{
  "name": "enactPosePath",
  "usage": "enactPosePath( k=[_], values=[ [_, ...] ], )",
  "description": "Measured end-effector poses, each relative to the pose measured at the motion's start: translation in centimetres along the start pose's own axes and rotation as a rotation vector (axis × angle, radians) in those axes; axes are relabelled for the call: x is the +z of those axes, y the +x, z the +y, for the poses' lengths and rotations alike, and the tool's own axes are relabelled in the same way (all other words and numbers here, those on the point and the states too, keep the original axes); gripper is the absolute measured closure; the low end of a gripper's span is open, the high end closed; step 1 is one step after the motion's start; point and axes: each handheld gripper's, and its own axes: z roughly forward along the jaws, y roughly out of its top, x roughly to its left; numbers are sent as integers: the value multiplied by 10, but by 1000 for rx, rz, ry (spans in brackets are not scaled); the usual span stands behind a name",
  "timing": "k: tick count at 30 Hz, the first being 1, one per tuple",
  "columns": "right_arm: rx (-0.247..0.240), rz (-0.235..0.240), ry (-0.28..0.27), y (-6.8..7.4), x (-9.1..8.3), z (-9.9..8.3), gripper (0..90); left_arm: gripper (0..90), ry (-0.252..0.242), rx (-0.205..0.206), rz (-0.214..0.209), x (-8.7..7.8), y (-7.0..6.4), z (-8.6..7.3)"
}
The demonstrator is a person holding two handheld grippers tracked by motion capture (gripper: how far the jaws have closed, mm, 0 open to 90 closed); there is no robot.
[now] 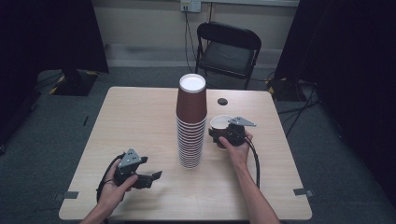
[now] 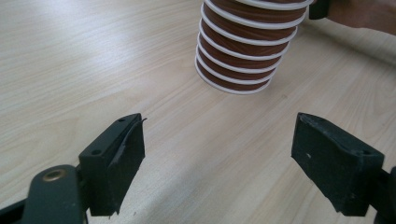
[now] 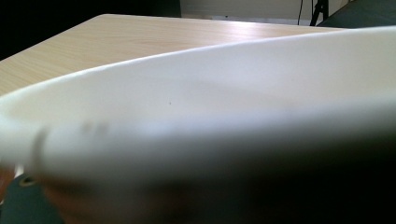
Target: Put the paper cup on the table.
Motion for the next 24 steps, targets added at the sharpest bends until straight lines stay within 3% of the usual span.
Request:
enactPosePath(
  k=[6,24],
  values=[
    [-38,-3,38,0,-10,-10,124,173,-4,-1,2,-1,0,1],
    [-38,-17,107,-2,-29,-22,130,173,-10,2,2,0,-1,2]
  ],
)
